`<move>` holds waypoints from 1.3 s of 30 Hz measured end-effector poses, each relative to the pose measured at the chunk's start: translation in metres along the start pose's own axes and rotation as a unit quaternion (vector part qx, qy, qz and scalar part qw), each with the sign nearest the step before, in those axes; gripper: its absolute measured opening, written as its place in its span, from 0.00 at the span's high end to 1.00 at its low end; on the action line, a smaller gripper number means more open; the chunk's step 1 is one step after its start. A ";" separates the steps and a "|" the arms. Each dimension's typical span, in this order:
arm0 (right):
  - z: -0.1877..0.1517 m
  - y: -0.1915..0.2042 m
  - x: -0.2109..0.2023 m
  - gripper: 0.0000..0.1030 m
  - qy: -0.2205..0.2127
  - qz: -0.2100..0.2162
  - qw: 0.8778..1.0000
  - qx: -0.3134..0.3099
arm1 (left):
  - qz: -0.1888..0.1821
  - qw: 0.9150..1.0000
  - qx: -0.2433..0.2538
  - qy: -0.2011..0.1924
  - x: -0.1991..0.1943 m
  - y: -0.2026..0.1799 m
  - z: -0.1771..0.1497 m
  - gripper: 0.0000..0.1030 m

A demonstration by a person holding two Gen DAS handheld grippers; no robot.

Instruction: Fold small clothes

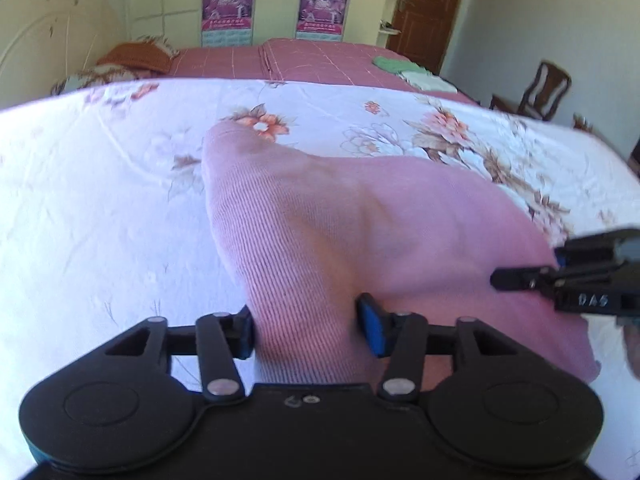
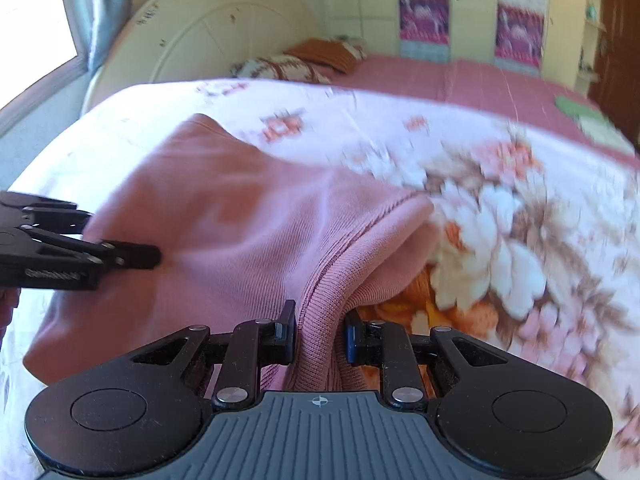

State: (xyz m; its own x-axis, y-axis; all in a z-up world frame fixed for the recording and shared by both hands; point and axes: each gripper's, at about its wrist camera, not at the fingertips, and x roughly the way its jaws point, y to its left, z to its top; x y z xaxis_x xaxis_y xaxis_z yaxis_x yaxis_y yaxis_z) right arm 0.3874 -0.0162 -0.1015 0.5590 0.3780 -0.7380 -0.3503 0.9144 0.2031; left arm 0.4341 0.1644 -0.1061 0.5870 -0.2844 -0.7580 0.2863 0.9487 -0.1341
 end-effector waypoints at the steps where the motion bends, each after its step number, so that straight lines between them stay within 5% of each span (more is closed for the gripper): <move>1: -0.004 -0.005 0.004 0.79 0.004 0.004 1.000 0.009 | 0.001 1.000 -0.006 -0.005 0.001 0.005 -0.003 0.30; 3: -0.008 -0.012 0.007 0.79 0.003 0.014 1.000 0.027 | 0.001 1.000 -0.014 -0.014 0.000 0.016 -0.010 0.19; 5: -0.005 -0.016 0.006 0.75 0.007 0.024 0.999 0.046 | -0.019 0.999 -0.027 -0.024 -0.008 0.028 -0.013 0.19; 7: -0.001 -0.020 0.000 0.47 0.009 0.011 0.998 0.062 | -0.020 0.998 -0.029 -0.049 -0.027 0.037 -0.016 0.35; 9: 0.003 -0.026 -0.024 0.46 -0.028 0.001 0.997 0.070 | -0.020 0.996 -0.018 -0.085 -0.046 0.039 -0.010 0.56; 11: 0.010 -0.034 -0.039 0.47 -0.055 0.005 0.995 0.088 | -0.018 0.995 0.005 -0.100 -0.050 0.033 0.003 0.56; 15: 0.035 -0.034 -0.030 0.83 -0.063 0.009 0.995 0.081 | -0.028 0.995 0.053 -0.085 -0.025 0.011 0.022 0.55; 17: 0.042 -0.023 -0.015 0.86 -0.056 0.015 0.997 0.047 | -0.024 0.996 0.059 -0.060 -0.005 0.005 0.025 0.55; 21: 0.033 -0.019 0.028 0.88 0.003 -0.054 0.998 -0.013 | -0.013 0.995 0.084 -0.048 0.014 0.004 0.018 0.54; 26: 0.028 -0.021 0.008 0.88 -0.014 -0.068 0.998 -0.007 | -0.024 0.993 0.096 -0.064 -0.022 0.007 0.005 0.63; 33: -0.011 0.023 -0.053 0.88 -0.018 0.003 0.997 -0.072 | -0.015 0.994 0.076 -0.070 -0.056 0.010 -0.054 0.66; 39: -0.042 0.024 -0.038 0.96 0.016 -0.039 0.993 -0.107 | -0.004 0.996 0.055 -0.071 -0.058 0.007 -0.062 0.66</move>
State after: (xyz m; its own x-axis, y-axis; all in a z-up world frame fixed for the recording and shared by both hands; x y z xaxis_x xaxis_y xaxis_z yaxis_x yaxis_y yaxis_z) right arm 0.3263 -0.0142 -0.0953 0.5680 0.2997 -0.7665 -0.4607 0.8876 0.0056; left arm 0.3546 0.1960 -0.1024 0.6840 -0.3154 -0.6578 0.3680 0.9277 -0.0622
